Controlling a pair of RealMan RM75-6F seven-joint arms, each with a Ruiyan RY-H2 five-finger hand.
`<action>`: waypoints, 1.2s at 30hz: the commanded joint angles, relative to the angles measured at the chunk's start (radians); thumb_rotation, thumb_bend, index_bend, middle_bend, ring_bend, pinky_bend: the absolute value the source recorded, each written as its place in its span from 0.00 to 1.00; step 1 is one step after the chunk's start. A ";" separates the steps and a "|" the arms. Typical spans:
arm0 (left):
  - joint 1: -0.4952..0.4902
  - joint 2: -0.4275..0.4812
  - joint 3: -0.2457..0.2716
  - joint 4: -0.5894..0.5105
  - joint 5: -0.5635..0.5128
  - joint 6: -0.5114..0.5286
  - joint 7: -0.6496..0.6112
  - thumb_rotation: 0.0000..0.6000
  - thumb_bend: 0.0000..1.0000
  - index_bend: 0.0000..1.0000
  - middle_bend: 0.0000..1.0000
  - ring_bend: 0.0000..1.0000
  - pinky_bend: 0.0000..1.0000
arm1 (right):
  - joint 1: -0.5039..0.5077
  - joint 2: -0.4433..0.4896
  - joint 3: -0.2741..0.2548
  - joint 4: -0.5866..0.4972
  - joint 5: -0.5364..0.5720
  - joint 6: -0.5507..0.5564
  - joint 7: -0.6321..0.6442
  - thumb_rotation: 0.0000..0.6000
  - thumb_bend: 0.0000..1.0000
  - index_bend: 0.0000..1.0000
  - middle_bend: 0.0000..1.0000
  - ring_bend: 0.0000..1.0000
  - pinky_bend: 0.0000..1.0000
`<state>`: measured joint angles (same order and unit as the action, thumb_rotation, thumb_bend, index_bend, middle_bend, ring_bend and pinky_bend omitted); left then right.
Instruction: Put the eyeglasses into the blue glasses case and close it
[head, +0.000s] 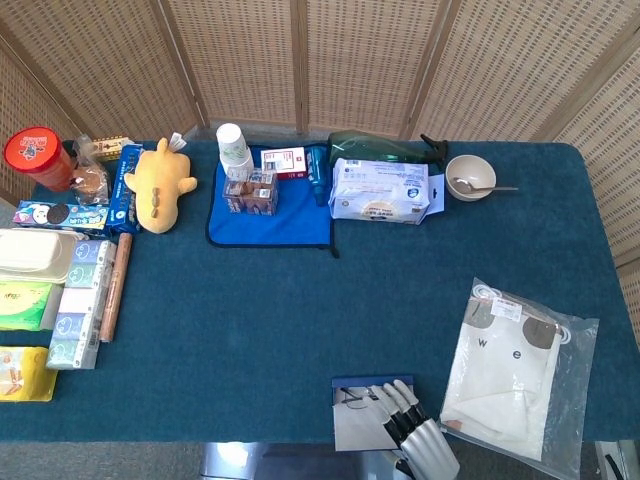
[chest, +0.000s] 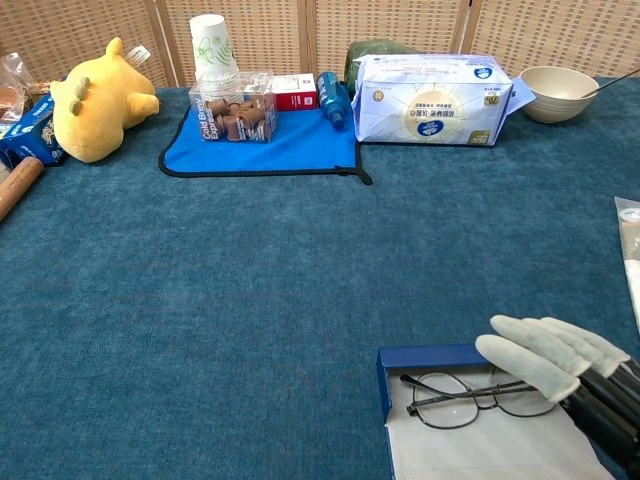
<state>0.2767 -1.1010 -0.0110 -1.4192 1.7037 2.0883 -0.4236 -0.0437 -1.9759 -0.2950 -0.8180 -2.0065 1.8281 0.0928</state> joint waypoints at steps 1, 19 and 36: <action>-0.001 -0.004 -0.001 0.007 -0.005 -0.006 -0.004 1.00 0.29 0.19 0.14 0.00 0.00 | 0.013 0.018 0.005 -0.039 0.012 -0.033 -0.011 1.00 0.18 0.17 0.01 0.00 0.10; -0.006 -0.020 -0.011 0.030 -0.022 -0.024 -0.017 1.00 0.29 0.19 0.14 0.00 0.00 | 0.041 0.056 0.026 -0.142 0.017 -0.062 -0.059 1.00 0.28 0.52 0.19 0.14 0.22; -0.015 -0.034 -0.019 0.047 -0.030 -0.040 -0.024 1.00 0.29 0.19 0.13 0.00 0.00 | 0.063 0.086 0.040 -0.235 0.034 -0.135 -0.134 1.00 0.31 0.58 0.23 0.16 0.24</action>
<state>0.2619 -1.1347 -0.0296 -1.3716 1.6735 2.0486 -0.4479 0.0185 -1.8914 -0.2558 -1.0493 -1.9724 1.6945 -0.0386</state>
